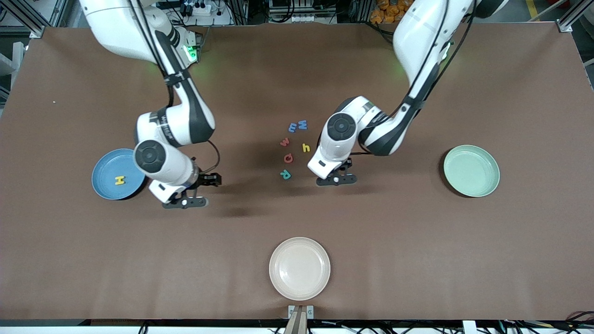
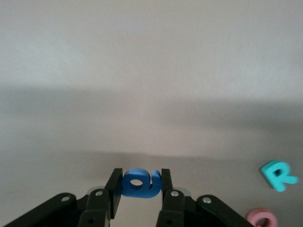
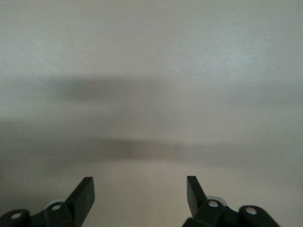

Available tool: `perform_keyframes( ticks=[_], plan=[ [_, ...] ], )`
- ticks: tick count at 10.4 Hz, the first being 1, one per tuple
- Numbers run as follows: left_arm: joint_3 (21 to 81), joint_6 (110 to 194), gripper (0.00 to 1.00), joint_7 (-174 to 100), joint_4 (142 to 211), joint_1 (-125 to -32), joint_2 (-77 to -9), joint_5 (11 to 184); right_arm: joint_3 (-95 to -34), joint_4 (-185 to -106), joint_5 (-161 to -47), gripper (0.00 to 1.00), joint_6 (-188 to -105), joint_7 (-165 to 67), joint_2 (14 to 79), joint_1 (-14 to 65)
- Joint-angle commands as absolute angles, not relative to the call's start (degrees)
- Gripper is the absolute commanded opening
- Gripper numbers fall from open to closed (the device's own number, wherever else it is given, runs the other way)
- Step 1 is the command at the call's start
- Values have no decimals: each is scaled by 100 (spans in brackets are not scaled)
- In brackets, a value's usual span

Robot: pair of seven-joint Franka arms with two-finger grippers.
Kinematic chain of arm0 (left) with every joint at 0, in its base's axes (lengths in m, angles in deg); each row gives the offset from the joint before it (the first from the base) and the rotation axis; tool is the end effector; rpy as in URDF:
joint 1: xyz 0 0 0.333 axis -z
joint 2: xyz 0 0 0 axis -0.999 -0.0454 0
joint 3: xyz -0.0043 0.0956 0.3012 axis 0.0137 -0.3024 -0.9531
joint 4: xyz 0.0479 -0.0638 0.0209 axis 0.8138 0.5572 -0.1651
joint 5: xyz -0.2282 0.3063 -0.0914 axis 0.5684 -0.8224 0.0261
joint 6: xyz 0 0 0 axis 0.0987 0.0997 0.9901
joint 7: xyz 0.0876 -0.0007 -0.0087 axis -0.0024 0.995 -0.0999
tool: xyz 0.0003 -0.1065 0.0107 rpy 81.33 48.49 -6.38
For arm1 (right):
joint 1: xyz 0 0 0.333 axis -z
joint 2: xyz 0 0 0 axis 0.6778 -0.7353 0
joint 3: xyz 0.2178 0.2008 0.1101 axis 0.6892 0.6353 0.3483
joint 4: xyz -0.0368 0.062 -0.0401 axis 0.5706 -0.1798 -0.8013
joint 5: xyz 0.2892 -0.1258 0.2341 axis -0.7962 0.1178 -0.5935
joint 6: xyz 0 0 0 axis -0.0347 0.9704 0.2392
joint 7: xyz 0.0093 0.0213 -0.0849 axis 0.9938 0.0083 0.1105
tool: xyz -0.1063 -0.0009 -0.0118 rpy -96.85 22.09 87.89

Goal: Sort uppercase to blue plate, lowercase to green plate
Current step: 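Lift the blue a with the left gripper while the right gripper reaches letters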

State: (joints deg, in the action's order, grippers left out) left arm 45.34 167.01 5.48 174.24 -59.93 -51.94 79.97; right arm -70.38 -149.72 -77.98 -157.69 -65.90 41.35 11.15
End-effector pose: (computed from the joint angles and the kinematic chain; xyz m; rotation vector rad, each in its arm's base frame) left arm 0.5317 -0.4188 0.2534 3.1149 0.1465 0.0151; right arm 0.6030 0.2352 0.2758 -3.1080 -0.0639 0.1135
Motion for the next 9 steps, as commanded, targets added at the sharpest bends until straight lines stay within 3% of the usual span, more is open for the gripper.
perform_keyframes(
  ticks=[1,3,4,9],
  plan=[
    [4561,16189,0,609,17566,-6313,-4427,7849,-6614,-15134,-7917,92,-16191,-7235,4193,1050],
    [4561,15820,0,136,17566,-6699,-3997,7849,-6385,-15135,-7917,93,-16280,-7842,4175,849],
    [4561,15661,0,-301,17575,-6997,-3829,7849,-6227,-15134,-7917,99,-16385,-8141,4149,787],
    [4570,14896,0,-2463,17723,-8456,-3354,7937,-6102,-15091,-7890,100,-17201,-9582,3605,-170]
  ],
)
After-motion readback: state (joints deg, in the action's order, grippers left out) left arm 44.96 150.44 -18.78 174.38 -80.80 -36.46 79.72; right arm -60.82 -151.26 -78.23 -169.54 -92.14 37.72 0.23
